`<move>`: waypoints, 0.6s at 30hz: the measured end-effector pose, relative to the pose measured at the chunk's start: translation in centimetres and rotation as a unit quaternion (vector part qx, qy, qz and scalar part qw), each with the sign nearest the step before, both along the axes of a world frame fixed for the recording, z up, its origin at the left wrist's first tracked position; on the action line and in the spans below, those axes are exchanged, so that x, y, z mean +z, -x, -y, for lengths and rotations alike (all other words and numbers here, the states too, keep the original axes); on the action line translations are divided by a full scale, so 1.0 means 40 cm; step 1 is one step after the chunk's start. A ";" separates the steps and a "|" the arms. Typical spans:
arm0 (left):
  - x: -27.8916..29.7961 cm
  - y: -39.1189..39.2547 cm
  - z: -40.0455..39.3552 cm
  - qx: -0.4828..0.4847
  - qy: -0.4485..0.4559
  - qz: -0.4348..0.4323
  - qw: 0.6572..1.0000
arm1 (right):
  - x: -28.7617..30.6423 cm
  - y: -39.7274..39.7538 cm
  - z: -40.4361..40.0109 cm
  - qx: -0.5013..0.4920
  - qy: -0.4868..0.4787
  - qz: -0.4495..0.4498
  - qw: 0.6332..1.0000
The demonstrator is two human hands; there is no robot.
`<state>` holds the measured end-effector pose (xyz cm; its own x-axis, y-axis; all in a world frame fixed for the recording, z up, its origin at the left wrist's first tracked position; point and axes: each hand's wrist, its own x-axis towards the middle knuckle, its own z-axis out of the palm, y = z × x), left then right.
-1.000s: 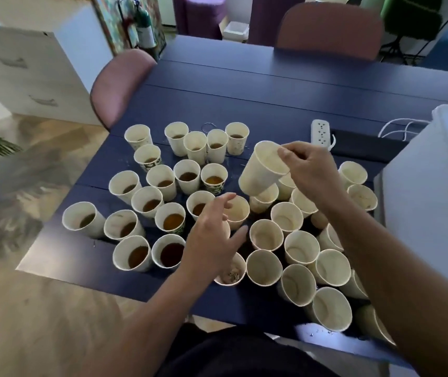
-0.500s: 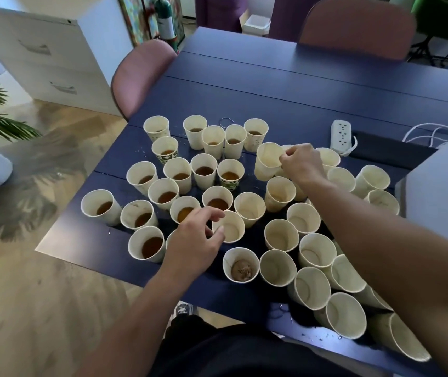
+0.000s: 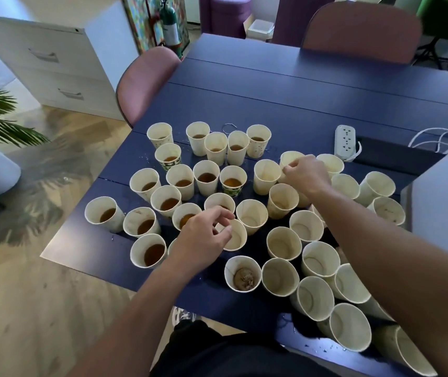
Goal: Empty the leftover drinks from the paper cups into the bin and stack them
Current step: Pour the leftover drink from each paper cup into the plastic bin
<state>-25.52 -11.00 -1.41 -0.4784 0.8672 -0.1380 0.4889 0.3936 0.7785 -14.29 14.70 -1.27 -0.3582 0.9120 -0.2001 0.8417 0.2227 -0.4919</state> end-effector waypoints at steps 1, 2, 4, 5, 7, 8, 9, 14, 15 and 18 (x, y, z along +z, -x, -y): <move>0.005 0.004 -0.008 0.000 -0.002 0.004 1.000 | 0.016 -0.008 0.005 0.009 -0.009 -0.017 1.000; 0.011 0.008 -0.015 -0.001 -0.002 0.007 1.000 | 0.030 -0.017 0.010 0.017 -0.016 -0.037 0.999; 0.026 0.019 -0.025 -0.003 0.003 0.000 1.000 | 0.059 -0.037 0.036 0.031 -0.013 -0.075 0.997; 0.036 0.028 -0.027 -0.009 0.015 -0.010 1.000 | 0.069 -0.046 0.054 0.043 -0.001 -0.086 0.995; 0.050 0.050 -0.022 -0.022 0.053 -0.025 0.998 | 0.080 -0.065 0.095 0.072 0.026 -0.093 0.993; 0.053 0.063 -0.016 -0.027 0.074 -0.028 0.996 | 0.083 -0.074 0.120 0.086 0.031 -0.091 0.992; 0.053 0.076 -0.006 -0.026 0.091 -0.030 0.995 | 0.085 -0.082 0.145 0.101 0.032 -0.092 0.990; 0.038 0.108 0.065 0.035 0.145 -0.089 0.985 | 0.070 -0.085 0.271 0.168 0.047 -0.110 0.979; 0.031 0.111 0.079 0.051 0.157 -0.106 0.981 | 0.064 -0.076 0.290 0.179 0.052 -0.112 0.976; 0.004 0.124 0.116 0.085 0.199 -0.151 0.965 | 0.053 -0.040 0.331 0.205 0.077 -0.119 0.968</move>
